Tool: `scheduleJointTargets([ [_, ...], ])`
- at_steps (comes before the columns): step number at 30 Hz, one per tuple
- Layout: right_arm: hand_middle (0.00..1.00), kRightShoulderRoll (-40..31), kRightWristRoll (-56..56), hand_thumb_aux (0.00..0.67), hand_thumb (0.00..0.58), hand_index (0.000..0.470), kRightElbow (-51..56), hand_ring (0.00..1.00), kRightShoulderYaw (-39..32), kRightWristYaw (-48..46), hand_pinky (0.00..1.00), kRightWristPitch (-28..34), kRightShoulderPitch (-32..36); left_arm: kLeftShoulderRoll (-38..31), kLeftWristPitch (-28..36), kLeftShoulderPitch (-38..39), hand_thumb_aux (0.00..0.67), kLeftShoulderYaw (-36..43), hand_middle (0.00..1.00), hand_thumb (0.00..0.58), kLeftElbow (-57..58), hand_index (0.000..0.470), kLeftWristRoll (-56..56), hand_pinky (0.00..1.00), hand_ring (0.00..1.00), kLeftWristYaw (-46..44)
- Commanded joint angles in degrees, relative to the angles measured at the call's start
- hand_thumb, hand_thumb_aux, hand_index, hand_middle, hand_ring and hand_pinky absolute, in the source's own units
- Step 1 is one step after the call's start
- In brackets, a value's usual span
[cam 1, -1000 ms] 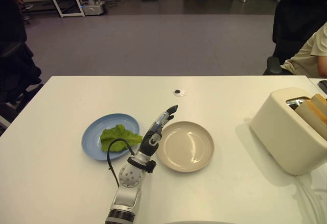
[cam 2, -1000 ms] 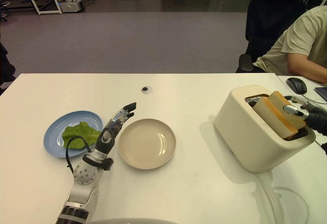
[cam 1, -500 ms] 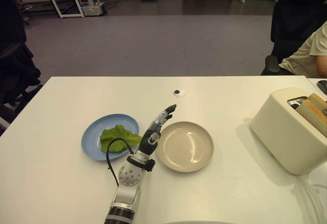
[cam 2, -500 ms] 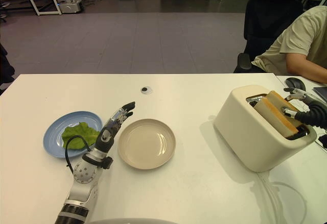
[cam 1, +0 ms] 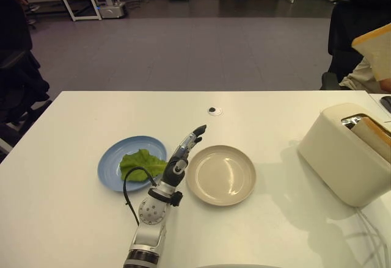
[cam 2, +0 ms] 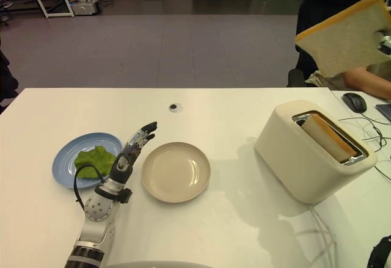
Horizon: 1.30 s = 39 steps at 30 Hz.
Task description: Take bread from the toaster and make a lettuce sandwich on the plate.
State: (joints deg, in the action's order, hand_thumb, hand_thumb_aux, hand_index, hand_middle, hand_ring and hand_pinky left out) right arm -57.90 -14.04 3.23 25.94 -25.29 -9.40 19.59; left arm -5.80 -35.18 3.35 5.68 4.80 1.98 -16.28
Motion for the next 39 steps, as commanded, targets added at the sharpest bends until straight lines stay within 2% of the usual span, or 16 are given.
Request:
scheduleJointTargets([
  [1,0.0,6.06,4.06,0.67,0.58,0.47,-7.94,0.0,-9.15,-0.75,0.0,-1.91,-0.59,-0.89,0.23,-0.66,0.0,-1.46,0.0,0.0,-0.3,0.0,1.54,0.0,0.0,0.06],
  [6,0.0,18.61,15.73,0.67,0.58,0.47,-14.71,0.0,-26.52,1.15,0.0,-8.95,-3.49,-6.7,6.38,-1.48,0.0,-7.45,0.0,0.0,-10.12,0.0,2.65,0.0,0.0,0.08],
  [10,0.0,26.23,30.03,0.67,0.58,0.47,-7.64,0.0,-35.72,7.42,0.0,-15.67,-4.0,-13.84,12.31,-1.03,0.0,-12.89,0.0,0.0,-16.5,0.0,-1.81,0.0,0.0,-0.04],
  [14,0.0,31.6,44.16,0.67,0.58,0.47,-0.18,0.0,-41.71,17.74,0.0,-21.75,-2.71,-20.99,13.4,0.54,0.0,-15.45,0.0,0.0,-14.25,0.0,-12.92,0.0,0.0,0.88],
  [20,0.0,30.28,67.16,0.67,0.58,0.47,5.44,0.0,-49.78,32.36,0.0,-26.74,-1.95,-27.55,14.28,1.04,0.0,-15.98,0.0,0.0,-6.28,0.0,-25.44,0.0,0.0,5.86],
  [21,0.0,29.62,68.72,0.528,0.554,0.37,6.09,0.0,-50.31,33.56,0.0,-27.07,-2.14,-28.49,14.41,1.08,0.0,-15.91,0.0,0.0,-5.13,0.0,-27.35,0.0,0.0,6.95],
  [22,0.0,29.04,69.65,0.413,0.494,0.289,6.4,0.0,-50.74,34.46,0.0,-27.5,-2.58,-29.57,14.6,1.1,0.0,-15.65,0.0,0.0,-3.89,0.0,-29.56,0.0,0.0,8.19],
  [23,0.0,28.45,70.01,0.0,0.0,0.0,6.17,0.0,-51.14,34.98,0.0,-28.14,-3.32,-30.83,14.88,1.02,0.0,-15.09,0.0,0.0,-2.5,0.0,-32.02,0.0,0.0,9.37],
  [26,0.0,26.56,70.24,0.0,0.0,0.0,4.25,0.0,-52.32,35.14,0.0,-30.06,-5.67,-33.73,15.71,1.02,0.0,-13.47,0.0,0.0,0.9,0.0,-37.54,0.0,0.0,11.99],
  [27,0.0,25.97,69.85,0.0,0.0,0.0,3.68,0.0,-52.48,34.99,0.0,-30.84,-6.28,-34.41,15.89,1.19,0.011,-13.34,0.0,0.018,1.63,0.007,-38.34,0.0,0.0,12.58],
  [29,0.0,25.01,69.29,0.0,0.0,0.0,3.01,0.0,-52.35,35.2,0.0,-31.91,-7.02,-36.23,16.46,1.35,0.171,-12.83,0.0,0.258,3.58,0.12,-40.69,0.0,0.0,14.14],
  [30,0.0,24.79,68.89,0.0,0.0,0.0,2.97,0.0,-52.15,35.38,0.0,-32.28,-7.11,-36.99,16.57,1.25,0.2,-12.51,0.0,0.294,4.85,0.14,-41.53,0.0,0.0,14.93],
  [32,0.0,24.69,68.15,0.0,0.0,0.0,3.03,0.0,-51.71,35.57,0.0,-32.64,-7.01,-38.05,16.84,0.78,0.355,-11.13,0.0,0.452,7.02,0.249,-43.25,0.0,0.0,16.29],
  [35,0.0,24.91,67.58,0.0,0.0,0.0,3.11,0.0,-51.46,35.74,0.0,-32.74,-6.82,-38.25,16.73,-0.45,0.397,-8.4,0.0,0.484,10.13,0.278,-44.42,0.0,0.0,17.39],
  [38,0.0,25.07,67.13,0.0,0.0,0.0,3.12,0.0,-51.28,35.73,0.0,-32.73,-6.65,-38.88,16.95,-1.16,0.51,-5.78,0.0,0.547,13.0,0.358,-45.79,0.0,0.0,18.32],
  [39,0.0,25.09,66.86,0.0,0.0,0.0,3.07,0.0,-51.14,35.71,0.0,-32.74,-6.64,-38.99,16.89,-1.33,0.52,-5.17,0.0,0.551,13.83,0.365,-45.97,0.0,0.0,18.78],
])
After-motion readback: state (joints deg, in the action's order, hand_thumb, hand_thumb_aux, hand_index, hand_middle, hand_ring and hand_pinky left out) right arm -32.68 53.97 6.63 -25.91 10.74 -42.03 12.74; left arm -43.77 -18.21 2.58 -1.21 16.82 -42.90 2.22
